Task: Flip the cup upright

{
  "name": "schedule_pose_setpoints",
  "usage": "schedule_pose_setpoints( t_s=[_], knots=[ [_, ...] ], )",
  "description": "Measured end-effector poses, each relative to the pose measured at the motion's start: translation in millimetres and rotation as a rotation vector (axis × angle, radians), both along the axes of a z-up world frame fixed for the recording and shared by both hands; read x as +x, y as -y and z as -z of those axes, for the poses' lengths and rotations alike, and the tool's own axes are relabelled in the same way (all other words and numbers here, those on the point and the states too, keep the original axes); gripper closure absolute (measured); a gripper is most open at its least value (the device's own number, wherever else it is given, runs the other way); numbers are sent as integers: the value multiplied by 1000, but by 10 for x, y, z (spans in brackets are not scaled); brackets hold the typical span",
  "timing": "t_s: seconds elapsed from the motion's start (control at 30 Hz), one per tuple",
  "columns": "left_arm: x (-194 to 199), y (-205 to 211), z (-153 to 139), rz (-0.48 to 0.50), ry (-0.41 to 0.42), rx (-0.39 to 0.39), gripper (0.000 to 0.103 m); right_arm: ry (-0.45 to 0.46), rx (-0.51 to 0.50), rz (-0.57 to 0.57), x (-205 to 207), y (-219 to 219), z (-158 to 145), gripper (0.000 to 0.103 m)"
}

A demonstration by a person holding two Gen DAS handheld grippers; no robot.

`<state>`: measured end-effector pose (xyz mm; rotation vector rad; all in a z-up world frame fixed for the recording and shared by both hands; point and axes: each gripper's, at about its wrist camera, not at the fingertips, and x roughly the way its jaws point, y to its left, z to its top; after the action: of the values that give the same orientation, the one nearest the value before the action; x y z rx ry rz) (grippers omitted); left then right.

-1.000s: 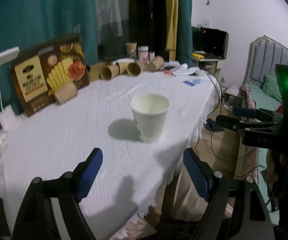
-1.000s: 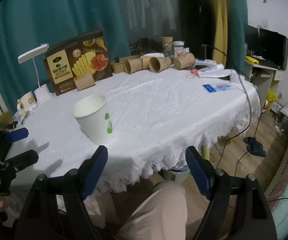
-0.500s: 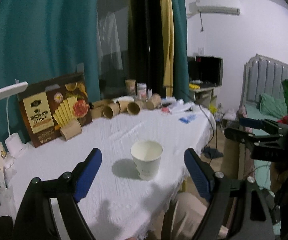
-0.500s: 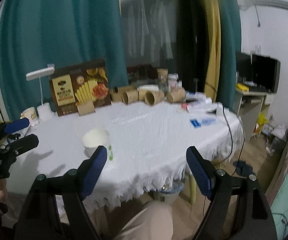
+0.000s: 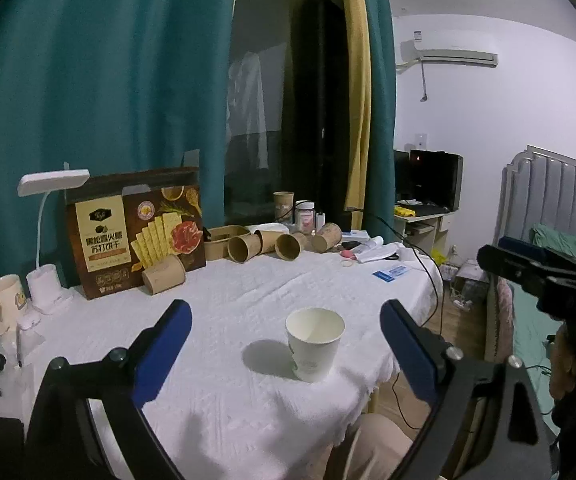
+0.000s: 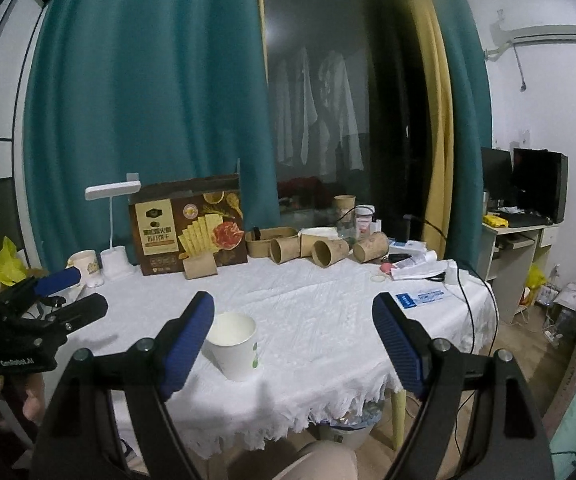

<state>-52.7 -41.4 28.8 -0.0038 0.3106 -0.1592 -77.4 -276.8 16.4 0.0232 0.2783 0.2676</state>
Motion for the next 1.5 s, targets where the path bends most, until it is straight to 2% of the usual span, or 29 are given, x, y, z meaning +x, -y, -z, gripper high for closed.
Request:
schedule_pose_setpoints(
  t_s=[0.27,1.5],
  knots=[
    [-12,-46,53,-18,-2,-2,7,-54,1,-6,143,-59,113,23],
    [-26,-9,31,-7,-2,-3,7,-73,-7,-17,201,-12,202,23]
  ],
)
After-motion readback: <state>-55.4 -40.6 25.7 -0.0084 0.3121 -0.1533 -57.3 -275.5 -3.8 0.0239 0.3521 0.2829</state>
